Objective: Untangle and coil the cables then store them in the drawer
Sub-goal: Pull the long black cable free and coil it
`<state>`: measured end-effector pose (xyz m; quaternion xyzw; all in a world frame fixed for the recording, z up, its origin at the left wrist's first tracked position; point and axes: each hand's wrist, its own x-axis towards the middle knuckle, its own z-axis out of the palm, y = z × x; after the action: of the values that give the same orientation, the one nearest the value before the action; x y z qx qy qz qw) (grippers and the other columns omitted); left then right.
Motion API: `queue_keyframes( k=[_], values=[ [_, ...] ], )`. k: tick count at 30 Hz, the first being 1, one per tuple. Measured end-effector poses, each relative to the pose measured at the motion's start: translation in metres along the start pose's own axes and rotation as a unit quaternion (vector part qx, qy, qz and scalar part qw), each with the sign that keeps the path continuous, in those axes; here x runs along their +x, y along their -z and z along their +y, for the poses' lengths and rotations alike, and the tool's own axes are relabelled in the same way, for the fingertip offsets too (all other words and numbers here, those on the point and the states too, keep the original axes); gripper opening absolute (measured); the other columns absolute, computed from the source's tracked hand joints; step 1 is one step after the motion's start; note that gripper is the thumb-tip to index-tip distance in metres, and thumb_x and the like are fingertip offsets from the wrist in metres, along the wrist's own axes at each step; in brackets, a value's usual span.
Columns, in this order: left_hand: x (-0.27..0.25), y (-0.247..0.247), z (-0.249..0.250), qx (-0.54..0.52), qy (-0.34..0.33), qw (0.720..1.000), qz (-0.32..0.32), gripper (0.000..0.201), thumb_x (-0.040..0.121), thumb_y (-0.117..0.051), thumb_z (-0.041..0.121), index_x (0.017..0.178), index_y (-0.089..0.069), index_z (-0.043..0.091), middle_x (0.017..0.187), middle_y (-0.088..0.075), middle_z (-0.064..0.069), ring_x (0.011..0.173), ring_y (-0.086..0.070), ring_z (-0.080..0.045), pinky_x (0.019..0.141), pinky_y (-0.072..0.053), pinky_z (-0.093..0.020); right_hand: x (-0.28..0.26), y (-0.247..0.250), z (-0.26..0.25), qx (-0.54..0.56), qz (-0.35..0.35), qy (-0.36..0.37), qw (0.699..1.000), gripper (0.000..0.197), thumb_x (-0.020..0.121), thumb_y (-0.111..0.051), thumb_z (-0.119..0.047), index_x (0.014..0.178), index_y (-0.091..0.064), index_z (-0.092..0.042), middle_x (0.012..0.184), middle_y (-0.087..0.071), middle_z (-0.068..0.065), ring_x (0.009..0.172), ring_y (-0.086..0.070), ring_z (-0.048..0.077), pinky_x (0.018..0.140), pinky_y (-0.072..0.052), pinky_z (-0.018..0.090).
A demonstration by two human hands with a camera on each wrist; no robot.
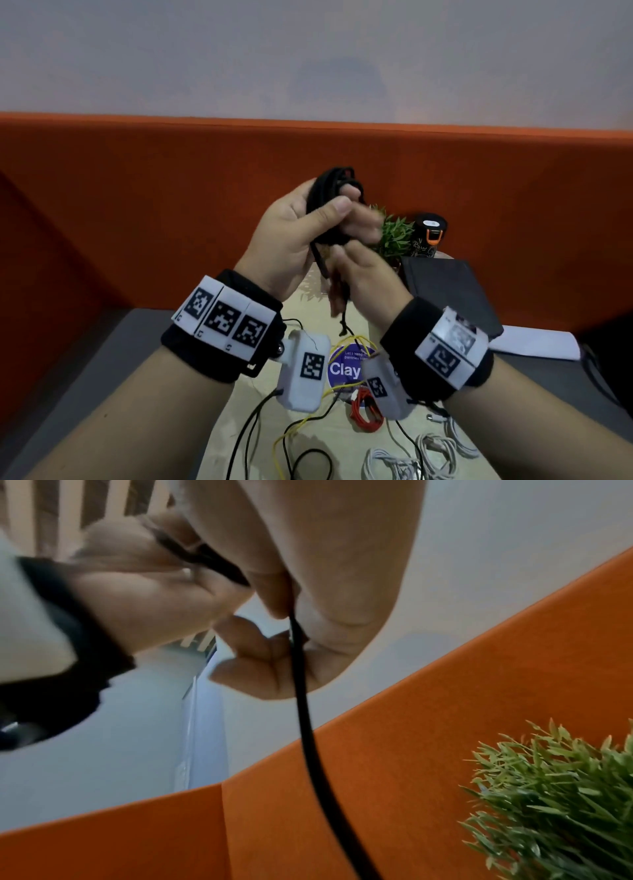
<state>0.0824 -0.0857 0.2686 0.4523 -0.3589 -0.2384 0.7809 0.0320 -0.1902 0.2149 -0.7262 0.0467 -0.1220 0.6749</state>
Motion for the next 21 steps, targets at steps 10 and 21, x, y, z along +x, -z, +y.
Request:
queue_keyframes(
  k=[10, 21],
  values=[
    [-0.003, 0.033, -0.012, 0.455, -0.055, 0.889, 0.013, 0.009, 0.095, -0.052, 0.013, 0.101, -0.050, 0.019, 0.074, -0.071, 0.007, 0.077, -0.066, 0.002, 0.070, -0.042, -0.010, -0.030, 0.009, -0.022, -0.297, -0.108, 0.063, 0.947, 0.024, 0.094, -0.054, -0.035, 0.087, -0.068, -0.017, 0.059, -0.047, -0.006, 0.053, -0.041, 0.006, 0.056, -0.035, 0.034],
    [-0.030, 0.031, -0.030, 0.297, 0.038, 0.950, -0.091, 0.054, 0.083, -0.059, 0.057, 0.090, -0.052, 0.003, 0.055, -0.052, -0.006, 0.042, -0.046, -0.015, 0.048, -0.037, -0.022, -0.024, 0.033, -0.040, -0.039, -0.023, 0.110, 0.993, 0.017, 0.080, -0.063, -0.016, 0.072, -0.053, -0.005, 0.043, -0.050, -0.010, 0.035, -0.041, 0.000, 0.041, -0.029, 0.007]
  ],
)
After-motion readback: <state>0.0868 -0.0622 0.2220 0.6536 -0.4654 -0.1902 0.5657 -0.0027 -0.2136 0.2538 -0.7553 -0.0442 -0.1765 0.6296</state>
